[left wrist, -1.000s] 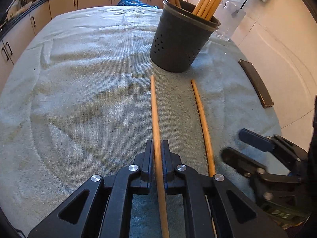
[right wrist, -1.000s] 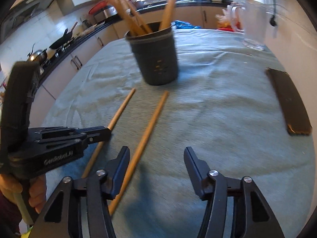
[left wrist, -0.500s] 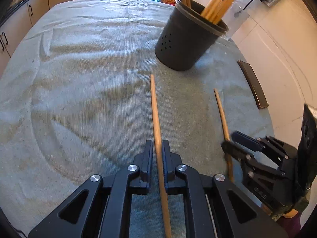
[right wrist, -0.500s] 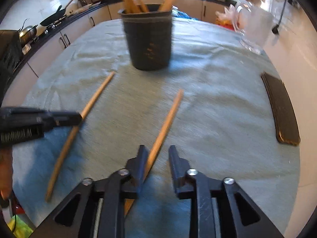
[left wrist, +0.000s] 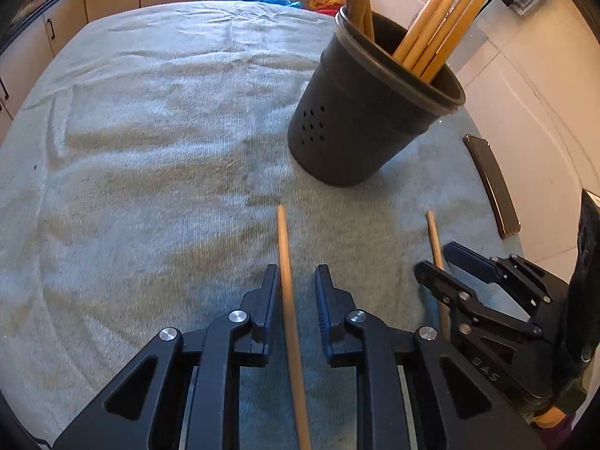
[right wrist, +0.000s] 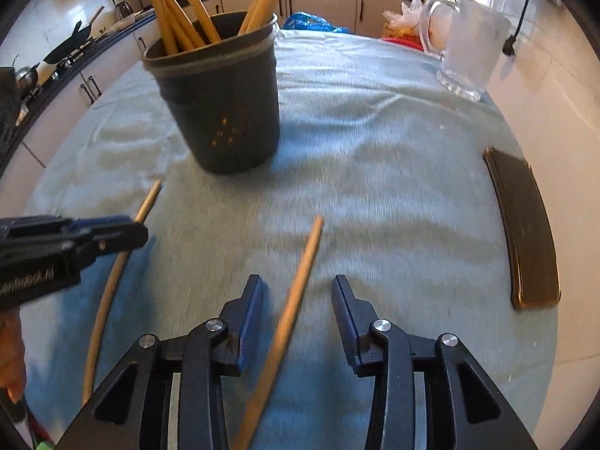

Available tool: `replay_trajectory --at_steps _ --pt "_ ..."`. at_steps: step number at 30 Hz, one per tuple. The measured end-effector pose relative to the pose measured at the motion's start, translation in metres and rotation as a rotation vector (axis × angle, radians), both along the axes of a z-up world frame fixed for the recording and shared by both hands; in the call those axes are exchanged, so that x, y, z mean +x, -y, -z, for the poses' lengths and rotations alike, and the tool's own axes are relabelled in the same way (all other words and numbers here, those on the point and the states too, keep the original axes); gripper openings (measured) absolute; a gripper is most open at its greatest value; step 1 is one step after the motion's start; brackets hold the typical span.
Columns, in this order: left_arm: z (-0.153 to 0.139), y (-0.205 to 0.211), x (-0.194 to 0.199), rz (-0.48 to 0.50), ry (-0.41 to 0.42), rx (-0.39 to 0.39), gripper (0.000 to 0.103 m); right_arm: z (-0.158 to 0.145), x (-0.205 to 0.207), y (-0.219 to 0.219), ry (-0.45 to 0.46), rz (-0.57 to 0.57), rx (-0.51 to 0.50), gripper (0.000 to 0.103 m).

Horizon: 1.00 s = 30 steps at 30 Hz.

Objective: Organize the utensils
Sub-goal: 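Close the right tool on the remaining chopstick while the left tool holds its own, then lift both held chopsticks up toward the black cup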

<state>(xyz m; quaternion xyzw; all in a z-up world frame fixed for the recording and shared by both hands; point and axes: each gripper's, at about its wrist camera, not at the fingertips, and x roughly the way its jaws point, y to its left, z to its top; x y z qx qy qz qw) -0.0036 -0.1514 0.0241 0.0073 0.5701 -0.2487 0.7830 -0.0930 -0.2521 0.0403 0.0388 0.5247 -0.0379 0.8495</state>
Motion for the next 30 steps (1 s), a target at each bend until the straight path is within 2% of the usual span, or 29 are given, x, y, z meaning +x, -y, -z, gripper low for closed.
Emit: replay_trajectory --at_steps 2,3,4,5,7,10,17,24,30 --pt "0.000 -0.001 0.000 -0.007 0.016 -0.015 0.018 0.000 0.005 -0.001 0.025 0.013 -0.005 0.041" --pt "0.000 -0.002 0.000 -0.011 0.027 -0.024 0.018 0.000 0.005 -0.002 0.033 0.015 -0.007 0.035" --pt "0.000 -0.002 -0.001 -0.014 0.037 -0.027 0.013 0.000 0.006 -0.003 0.051 0.016 -0.012 0.019" --pt "0.001 -0.003 -0.003 -0.021 0.049 -0.022 0.004 0.000 0.006 -0.003 0.064 0.017 -0.010 0.013" --pt "0.001 -0.006 -0.006 -0.027 0.052 -0.033 0.005 0.000 0.006 -0.001 0.071 0.027 0.017 0.007" --pt "-0.007 -0.013 -0.012 -0.046 0.060 -0.049 0.005 -0.005 0.001 0.006 0.091 0.039 0.082 0.007" --pt "-0.061 -0.033 -0.038 -0.066 0.183 -0.103 0.005 -0.048 -0.031 0.007 0.225 0.024 0.138 0.007" --pt "-0.111 -0.042 -0.080 -0.072 0.330 -0.134 0.005 -0.091 -0.074 -0.004 0.354 0.012 0.121 0.007" --pt "-0.132 -0.047 -0.108 -0.054 0.406 -0.135 0.005 -0.113 -0.104 -0.004 0.423 0.018 0.108 0.007"
